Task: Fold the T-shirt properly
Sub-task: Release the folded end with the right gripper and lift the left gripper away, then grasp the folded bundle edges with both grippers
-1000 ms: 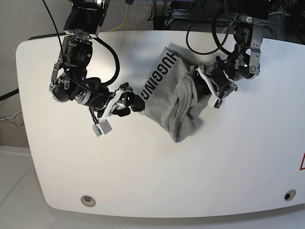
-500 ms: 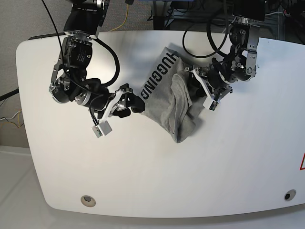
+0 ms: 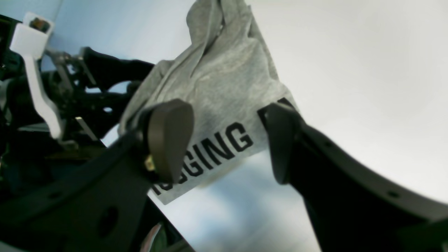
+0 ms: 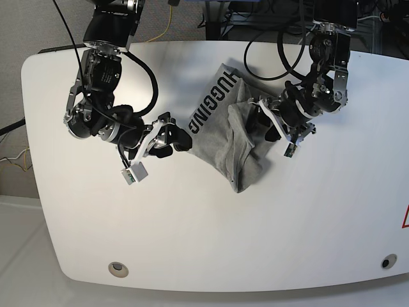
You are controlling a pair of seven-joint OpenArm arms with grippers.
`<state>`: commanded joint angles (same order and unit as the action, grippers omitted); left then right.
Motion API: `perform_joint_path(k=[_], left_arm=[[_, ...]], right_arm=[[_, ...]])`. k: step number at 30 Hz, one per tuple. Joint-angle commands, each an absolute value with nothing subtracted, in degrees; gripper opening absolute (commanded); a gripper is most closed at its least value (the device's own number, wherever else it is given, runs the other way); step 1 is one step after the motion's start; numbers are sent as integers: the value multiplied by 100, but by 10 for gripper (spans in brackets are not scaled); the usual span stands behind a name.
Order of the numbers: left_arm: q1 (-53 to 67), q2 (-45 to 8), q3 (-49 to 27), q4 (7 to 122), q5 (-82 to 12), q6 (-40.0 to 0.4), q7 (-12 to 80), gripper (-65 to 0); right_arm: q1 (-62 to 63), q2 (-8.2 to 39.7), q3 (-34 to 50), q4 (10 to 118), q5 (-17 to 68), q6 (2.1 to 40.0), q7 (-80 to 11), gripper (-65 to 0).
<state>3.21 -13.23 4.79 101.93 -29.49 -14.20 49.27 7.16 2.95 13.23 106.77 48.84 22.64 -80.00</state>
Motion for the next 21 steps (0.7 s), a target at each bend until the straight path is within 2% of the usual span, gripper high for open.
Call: perform_joint_path(k=[12,21], left_arm=[[-66,-1332,-382,10202,-2941,-1411,5604,-336],[-233,-1305,-453,10325,-2976,-1411,5886,-336]], right_arm=[[716,295,1323,10668,4884,2264,-8000,-301],[716,295,1305,10668,4884,2264,-8000,-301]])
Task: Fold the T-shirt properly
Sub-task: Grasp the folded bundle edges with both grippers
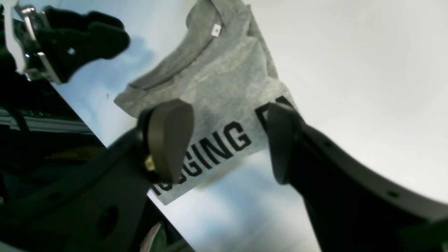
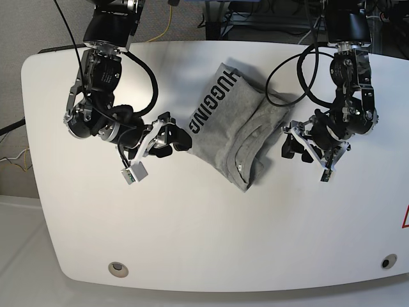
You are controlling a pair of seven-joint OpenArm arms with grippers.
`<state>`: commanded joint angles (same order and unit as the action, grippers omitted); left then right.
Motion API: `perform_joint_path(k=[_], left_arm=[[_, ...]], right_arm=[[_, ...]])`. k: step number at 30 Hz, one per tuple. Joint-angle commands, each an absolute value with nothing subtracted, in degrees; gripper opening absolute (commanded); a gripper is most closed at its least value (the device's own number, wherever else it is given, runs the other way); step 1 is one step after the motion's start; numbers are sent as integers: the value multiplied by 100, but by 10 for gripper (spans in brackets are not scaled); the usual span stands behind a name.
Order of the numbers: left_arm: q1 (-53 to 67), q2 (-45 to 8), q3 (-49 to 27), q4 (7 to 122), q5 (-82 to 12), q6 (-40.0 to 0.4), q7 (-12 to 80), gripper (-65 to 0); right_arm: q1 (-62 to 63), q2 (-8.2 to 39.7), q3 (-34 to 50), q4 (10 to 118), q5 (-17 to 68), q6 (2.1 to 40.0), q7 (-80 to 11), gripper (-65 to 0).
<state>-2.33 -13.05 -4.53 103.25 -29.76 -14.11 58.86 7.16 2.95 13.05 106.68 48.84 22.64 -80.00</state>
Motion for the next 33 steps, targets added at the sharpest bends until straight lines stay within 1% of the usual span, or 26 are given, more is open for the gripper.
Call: perform_joint_path(k=[2,6,15,17,19,22,23,24,25,27,29,33], left_arm=[[-224,-1279,-374,10404,-2976,-1411,5895,-336],[-207,-1015,-136,10536,-2976,-1402,5895,-336],[4,-699,435,10527,-2958,-1385,5895,-337],[4,-637,479,10527,-2958,-1385,5895,-337],[13,-593,497,10527,-2958,-1385,5895,-340],[110,-567,497,10519,-2967,-1385,5895,-391],[136,-558,497,10519,-2967,-1385,5895,-427],[154,-558,497,10519,-2967,-1385,5895,-455],[163,-558,497,10519,-2967,-1385,5895,-503],[163,-558,497,10519,-2967,-1385,5895,-579],[163,-558,497,10519,-2967,-1385,5895,-628],[189,-558,497,10510,-2967,-1385,5903,-633]], right_arm=[[716,295,1297,10668,4884,2264,-8000,-301],[716,295,1288,10668,4884,2264,-8000,-301],[734,295,1279,10668,4884,2299,-8000,-302],[743,286,1270,10668,4884,2299,-8000,-320],[796,277,1235,10668,4884,2299,-8000,-364],[910,286,980,10668,4884,2273,-8000,-476],[936,295,884,10668,4875,2273,-8000,-524],[963,295,822,10668,4875,2273,-8000,-548],[1007,295,716,10668,4875,2273,-8000,-593],[1051,286,558,10633,4840,2273,-8000,-636],[1112,268,409,10563,4725,2273,-8000,-637],[1279,251,4,10334,4444,2273,-8000,-616]])
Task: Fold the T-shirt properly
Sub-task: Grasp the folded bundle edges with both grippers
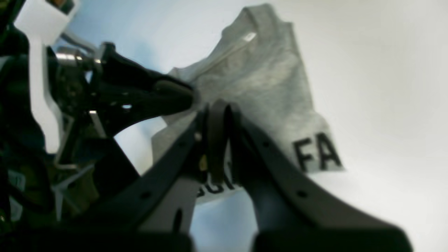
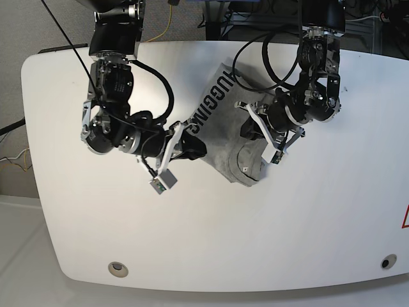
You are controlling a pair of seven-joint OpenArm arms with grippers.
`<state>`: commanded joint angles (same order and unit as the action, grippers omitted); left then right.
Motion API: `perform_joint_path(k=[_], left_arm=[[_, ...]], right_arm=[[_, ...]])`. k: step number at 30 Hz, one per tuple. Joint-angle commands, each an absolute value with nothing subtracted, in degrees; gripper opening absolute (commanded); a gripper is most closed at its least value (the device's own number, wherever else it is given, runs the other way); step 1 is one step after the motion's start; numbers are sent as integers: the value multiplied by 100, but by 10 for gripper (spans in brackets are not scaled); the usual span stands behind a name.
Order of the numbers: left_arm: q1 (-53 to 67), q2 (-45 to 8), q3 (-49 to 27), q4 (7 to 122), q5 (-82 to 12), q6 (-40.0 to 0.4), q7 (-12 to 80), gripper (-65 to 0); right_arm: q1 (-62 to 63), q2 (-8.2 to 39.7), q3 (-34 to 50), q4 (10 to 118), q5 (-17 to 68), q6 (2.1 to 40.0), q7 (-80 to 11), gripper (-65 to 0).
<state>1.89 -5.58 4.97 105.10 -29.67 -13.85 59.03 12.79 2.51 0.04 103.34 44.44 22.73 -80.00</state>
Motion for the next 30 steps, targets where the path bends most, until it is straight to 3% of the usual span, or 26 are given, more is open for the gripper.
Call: perform_joint_path(k=[21,30], left_arm=[[567,-312,470,10510,-2967,-1367,6308,-633],[831,-207,470,10510,-2976,-901,6308,-633]], right_arm=[[1921,198,-1156,9077,4145,2308,-7292,-611],[2088,207,-1174,8655,4145,2316,-7037,-610]])
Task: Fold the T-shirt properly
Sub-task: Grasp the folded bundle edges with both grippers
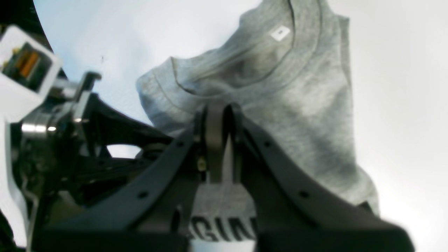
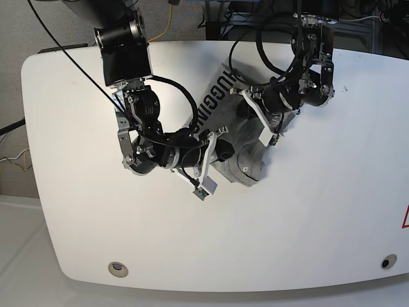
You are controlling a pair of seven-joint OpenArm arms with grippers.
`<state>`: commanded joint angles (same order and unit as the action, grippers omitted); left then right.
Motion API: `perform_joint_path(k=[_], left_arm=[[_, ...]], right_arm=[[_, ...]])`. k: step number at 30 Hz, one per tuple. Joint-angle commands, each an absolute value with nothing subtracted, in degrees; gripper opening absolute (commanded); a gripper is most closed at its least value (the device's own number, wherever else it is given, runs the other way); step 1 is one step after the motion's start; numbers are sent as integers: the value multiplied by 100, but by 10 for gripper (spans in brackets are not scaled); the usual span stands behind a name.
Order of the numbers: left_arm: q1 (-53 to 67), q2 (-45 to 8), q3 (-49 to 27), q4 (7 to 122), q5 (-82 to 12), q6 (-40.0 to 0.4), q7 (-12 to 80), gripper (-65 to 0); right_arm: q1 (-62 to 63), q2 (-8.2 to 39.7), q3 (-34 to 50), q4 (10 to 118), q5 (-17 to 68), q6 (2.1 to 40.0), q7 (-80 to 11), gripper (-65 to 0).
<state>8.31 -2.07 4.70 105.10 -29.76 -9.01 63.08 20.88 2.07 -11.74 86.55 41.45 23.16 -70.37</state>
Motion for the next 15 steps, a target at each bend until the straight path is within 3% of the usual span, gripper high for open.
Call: perform_joint_path(k=[15], left_arm=[[1112,-75,462,10492,-2967,-901,6290,-633]], right_arm=[[2273,171,-1191,8637,3916,2316,-6932,-610]])
